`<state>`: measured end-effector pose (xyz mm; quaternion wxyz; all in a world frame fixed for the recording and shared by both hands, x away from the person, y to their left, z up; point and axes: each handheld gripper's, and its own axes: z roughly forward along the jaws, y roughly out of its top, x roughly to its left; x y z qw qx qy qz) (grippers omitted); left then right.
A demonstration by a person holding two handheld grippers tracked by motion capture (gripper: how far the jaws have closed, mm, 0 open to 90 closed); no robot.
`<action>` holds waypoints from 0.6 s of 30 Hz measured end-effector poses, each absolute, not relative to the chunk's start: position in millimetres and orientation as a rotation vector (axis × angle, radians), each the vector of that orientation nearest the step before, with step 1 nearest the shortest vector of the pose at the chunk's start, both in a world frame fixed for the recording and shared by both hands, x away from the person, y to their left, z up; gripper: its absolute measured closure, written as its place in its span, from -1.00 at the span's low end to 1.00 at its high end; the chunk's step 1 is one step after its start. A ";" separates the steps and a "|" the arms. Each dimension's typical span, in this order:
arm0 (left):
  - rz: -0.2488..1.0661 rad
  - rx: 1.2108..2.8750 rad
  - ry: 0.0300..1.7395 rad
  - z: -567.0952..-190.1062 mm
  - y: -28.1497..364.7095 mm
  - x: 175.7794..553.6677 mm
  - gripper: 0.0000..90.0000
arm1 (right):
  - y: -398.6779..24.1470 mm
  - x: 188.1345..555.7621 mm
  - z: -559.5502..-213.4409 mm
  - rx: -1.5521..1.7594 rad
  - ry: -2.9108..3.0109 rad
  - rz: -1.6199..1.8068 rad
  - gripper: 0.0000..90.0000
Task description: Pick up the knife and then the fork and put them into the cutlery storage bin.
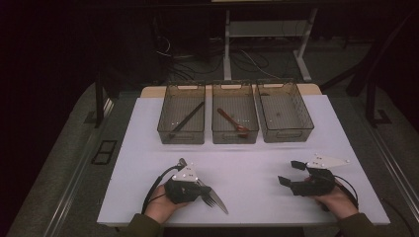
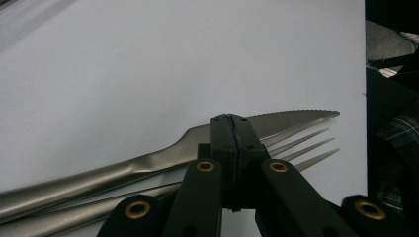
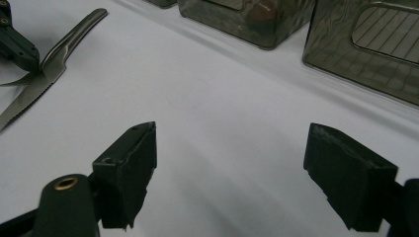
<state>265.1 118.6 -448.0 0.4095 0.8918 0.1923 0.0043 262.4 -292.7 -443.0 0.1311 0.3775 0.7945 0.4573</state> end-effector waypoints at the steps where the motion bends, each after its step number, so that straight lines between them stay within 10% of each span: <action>1: 0.012 2.254 0.478 -448.4 118.1 265.2 0.97 | -292.7 262.5 -443.0 1.095 2.307 1.328 -0.56; 18: 0.050 2.271 0.448 -450.5 101.6 272.6 0.97 | -292.7 262.7 -443.3 1.097 2.311 1.322 -0.56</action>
